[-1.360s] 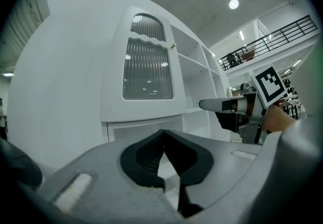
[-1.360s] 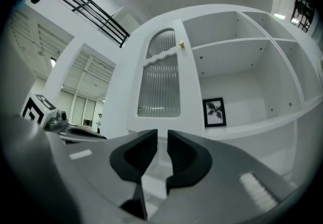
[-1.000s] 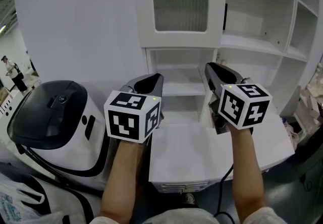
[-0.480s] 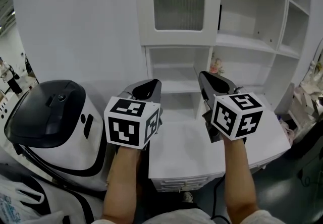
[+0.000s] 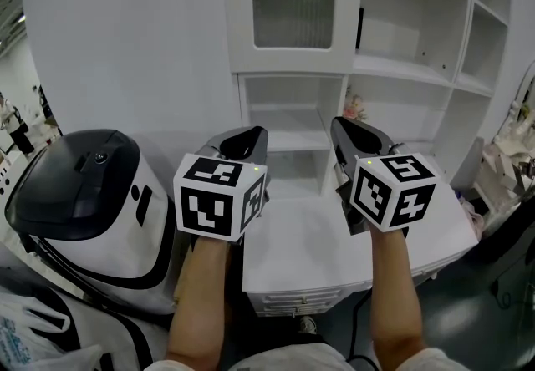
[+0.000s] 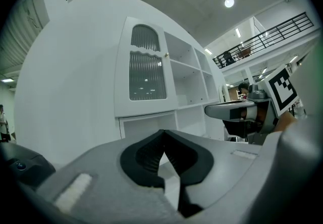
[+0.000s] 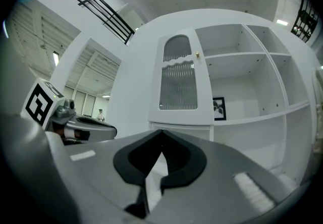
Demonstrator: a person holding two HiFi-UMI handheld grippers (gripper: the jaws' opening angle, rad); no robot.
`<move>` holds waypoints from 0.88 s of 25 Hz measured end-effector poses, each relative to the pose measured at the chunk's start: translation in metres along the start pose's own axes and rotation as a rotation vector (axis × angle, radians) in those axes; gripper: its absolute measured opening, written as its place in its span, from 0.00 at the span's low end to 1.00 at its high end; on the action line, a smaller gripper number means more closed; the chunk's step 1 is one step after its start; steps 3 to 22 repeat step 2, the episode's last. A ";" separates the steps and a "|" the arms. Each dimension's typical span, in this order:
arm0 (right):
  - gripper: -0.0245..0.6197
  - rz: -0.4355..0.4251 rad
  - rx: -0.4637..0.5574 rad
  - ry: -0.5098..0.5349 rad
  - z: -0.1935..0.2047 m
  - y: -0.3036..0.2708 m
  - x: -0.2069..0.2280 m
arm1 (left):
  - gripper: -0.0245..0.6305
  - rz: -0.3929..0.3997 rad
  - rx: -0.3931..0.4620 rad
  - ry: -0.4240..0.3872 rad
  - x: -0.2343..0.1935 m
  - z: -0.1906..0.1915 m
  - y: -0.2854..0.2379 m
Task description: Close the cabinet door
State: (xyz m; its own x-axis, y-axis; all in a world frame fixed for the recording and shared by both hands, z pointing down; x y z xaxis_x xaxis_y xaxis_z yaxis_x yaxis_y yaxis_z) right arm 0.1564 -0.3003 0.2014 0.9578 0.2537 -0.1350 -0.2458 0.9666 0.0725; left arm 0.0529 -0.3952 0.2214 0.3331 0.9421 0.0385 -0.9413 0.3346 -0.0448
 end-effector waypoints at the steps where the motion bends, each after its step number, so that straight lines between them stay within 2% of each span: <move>1: 0.05 0.000 -0.001 0.001 0.000 0.001 0.001 | 0.04 0.001 -0.001 0.000 0.001 0.000 -0.001; 22: 0.05 0.001 -0.001 0.002 0.000 0.001 0.001 | 0.04 0.002 -0.001 0.000 0.002 0.000 -0.001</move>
Point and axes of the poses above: the fingertips, and each gripper's own axes: y backward along the fingers, x to its right, z out of its underside, the point moved 2 cm from there along y, backward along the fingers, and after that the axes turned 4 degrees about y, right-handed, at the moved point
